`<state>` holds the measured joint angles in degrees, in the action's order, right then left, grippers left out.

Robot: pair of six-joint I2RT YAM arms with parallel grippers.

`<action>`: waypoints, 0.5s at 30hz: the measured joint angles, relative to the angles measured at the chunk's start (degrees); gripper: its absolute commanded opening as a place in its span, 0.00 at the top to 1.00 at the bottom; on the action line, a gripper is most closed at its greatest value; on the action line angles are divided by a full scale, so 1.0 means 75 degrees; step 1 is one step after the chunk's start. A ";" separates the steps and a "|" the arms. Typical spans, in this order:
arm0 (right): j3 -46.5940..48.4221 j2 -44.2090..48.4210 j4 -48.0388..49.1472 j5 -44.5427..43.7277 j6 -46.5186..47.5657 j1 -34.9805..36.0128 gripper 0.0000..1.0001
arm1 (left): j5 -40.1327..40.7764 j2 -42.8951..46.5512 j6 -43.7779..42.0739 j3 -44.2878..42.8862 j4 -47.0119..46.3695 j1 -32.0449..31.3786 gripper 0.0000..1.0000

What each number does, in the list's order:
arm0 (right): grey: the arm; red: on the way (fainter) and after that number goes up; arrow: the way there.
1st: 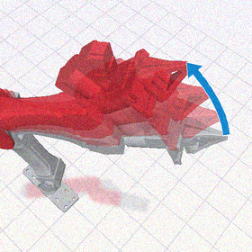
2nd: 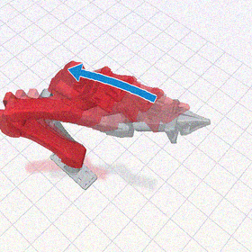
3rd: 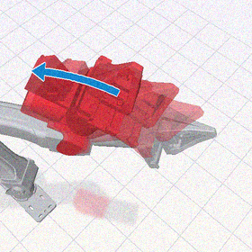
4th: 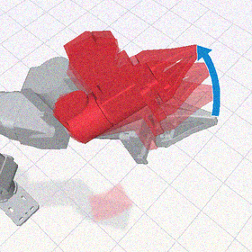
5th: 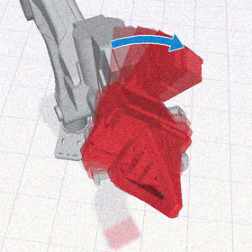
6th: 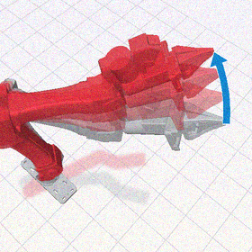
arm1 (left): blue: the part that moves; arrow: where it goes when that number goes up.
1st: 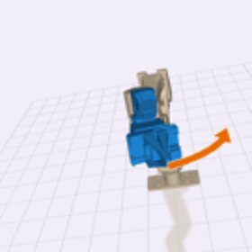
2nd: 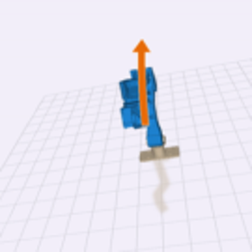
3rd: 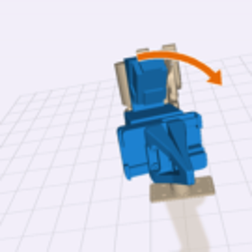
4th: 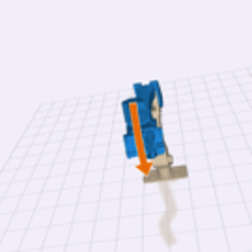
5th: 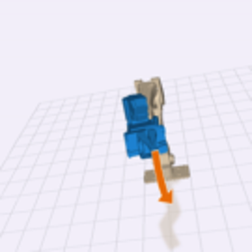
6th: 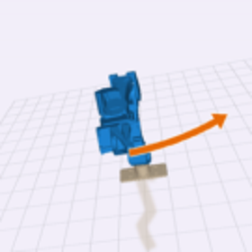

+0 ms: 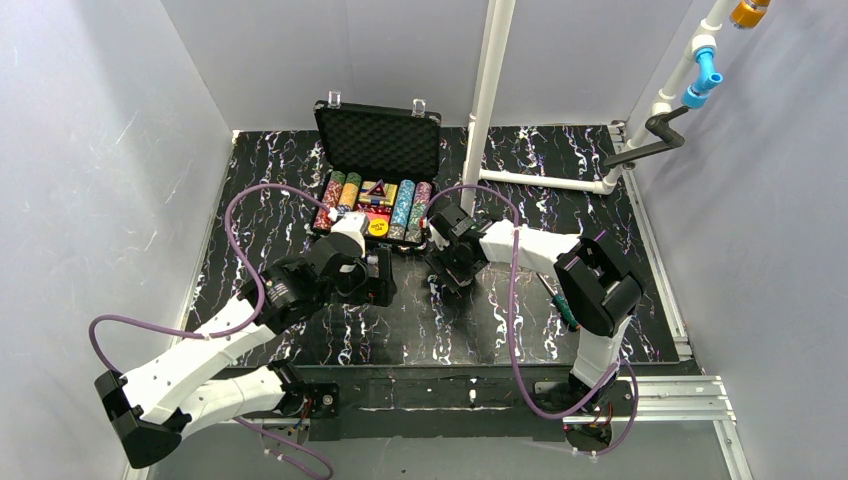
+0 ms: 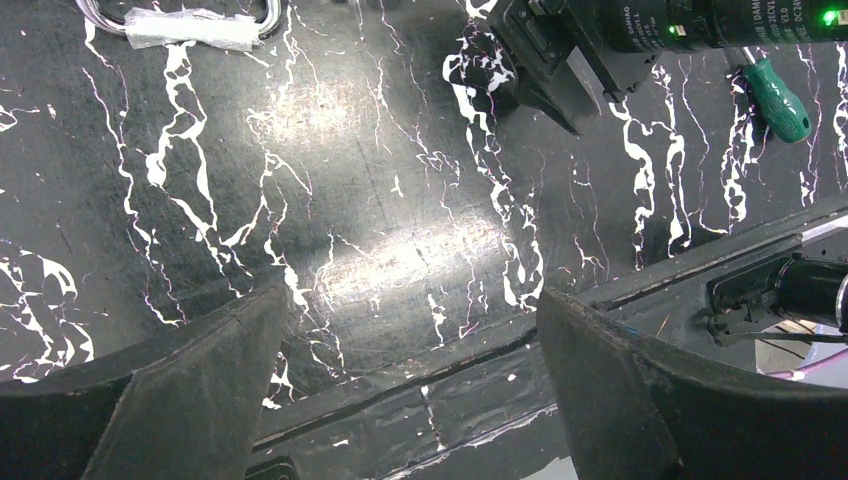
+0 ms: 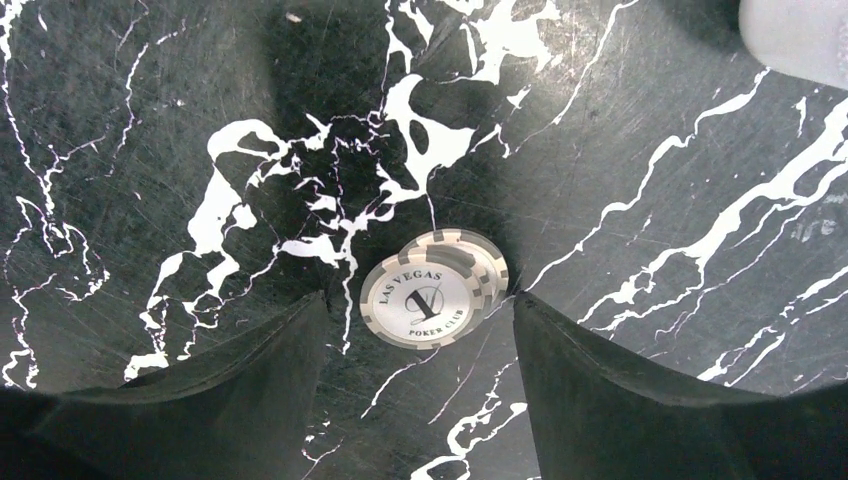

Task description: Pack up texas hold em set

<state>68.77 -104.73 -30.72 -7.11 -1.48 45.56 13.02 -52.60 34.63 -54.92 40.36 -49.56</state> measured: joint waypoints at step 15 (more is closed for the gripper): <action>-0.0006 -0.0073 0.0187 0.0344 0.0003 -0.0131 0.27 | 0.0000 0.0117 0.0015 0.0000 0.0017 0.0000 0.04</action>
<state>68.73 -105.27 -29.32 -4.54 -1.45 44.58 13.02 -51.72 34.74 -54.92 40.49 -49.56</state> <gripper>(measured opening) 0.716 0.957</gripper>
